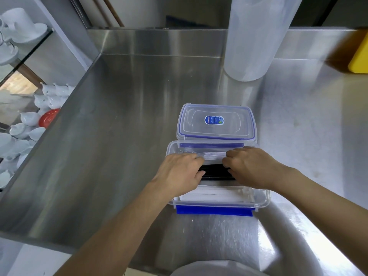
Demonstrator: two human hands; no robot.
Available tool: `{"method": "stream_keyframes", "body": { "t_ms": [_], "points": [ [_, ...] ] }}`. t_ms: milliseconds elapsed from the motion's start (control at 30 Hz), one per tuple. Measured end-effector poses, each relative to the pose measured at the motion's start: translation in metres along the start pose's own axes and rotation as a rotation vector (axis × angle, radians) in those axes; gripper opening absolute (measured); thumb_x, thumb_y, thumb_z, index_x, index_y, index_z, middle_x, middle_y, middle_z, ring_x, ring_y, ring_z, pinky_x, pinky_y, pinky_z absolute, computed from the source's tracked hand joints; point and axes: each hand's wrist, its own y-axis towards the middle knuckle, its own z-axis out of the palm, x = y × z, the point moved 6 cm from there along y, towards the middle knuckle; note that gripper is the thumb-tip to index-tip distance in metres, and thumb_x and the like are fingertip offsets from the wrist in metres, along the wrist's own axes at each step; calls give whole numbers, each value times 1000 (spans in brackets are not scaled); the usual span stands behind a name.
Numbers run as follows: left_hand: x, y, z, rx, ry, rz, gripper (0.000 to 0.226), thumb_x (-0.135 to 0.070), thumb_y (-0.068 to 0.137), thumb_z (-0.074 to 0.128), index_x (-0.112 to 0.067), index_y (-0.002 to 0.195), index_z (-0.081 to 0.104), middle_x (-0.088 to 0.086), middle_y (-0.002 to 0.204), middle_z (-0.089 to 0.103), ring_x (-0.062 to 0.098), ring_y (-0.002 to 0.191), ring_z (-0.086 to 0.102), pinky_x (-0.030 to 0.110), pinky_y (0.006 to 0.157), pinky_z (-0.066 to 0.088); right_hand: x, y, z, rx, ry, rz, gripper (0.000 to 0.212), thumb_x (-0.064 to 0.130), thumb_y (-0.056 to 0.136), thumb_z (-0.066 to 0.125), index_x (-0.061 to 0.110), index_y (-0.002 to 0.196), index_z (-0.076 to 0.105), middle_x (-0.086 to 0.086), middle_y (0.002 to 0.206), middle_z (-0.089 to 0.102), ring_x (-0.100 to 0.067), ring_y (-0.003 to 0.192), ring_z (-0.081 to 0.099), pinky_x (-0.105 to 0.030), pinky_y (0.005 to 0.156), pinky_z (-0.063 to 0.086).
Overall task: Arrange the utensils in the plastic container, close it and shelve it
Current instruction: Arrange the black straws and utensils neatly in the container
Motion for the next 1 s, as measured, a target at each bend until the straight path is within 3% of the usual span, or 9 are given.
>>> {"method": "stream_keyframes", "body": {
  "t_ms": [100,200,333,667,1000],
  "points": [
    [0,-1,-1,11,-4,38,27,-35,93,47,-17,110,58,-2,103,59,17,96,55,28,69,38,-1,-4,4,96,-23,-20,20,13,88,54,10,106,63,-9,101,66,-26,93,60,-35,86,47],
    [0,-1,1,63,35,33,31,-38,91,52,-16,112,58,-2,105,57,17,99,54,29,73,40,-1,-4,8,140,-70,-1,26,23,90,53,12,112,59,-6,110,64,-22,99,59,-32,93,44],
    [0,1,2,88,78,16,29,-36,91,54,-14,109,57,-1,105,58,19,99,54,28,69,35,0,-2,9,148,-101,32,28,25,89,52,10,111,58,-7,110,64,-25,99,58,-34,90,44],
    [-2,2,4,80,91,20,29,-35,91,54,-15,111,56,-1,109,60,19,102,56,32,80,44,3,-1,10,75,-64,11,39,37,91,49,15,123,46,-7,111,65,-27,98,62,-34,85,47],
    [-1,1,4,107,120,-12,15,-15,86,54,-14,101,55,0,101,63,20,91,59,29,62,34,0,-2,12,121,-123,24,26,33,89,49,13,99,61,-6,97,72,-25,84,66,-32,83,48]
  ]
}}
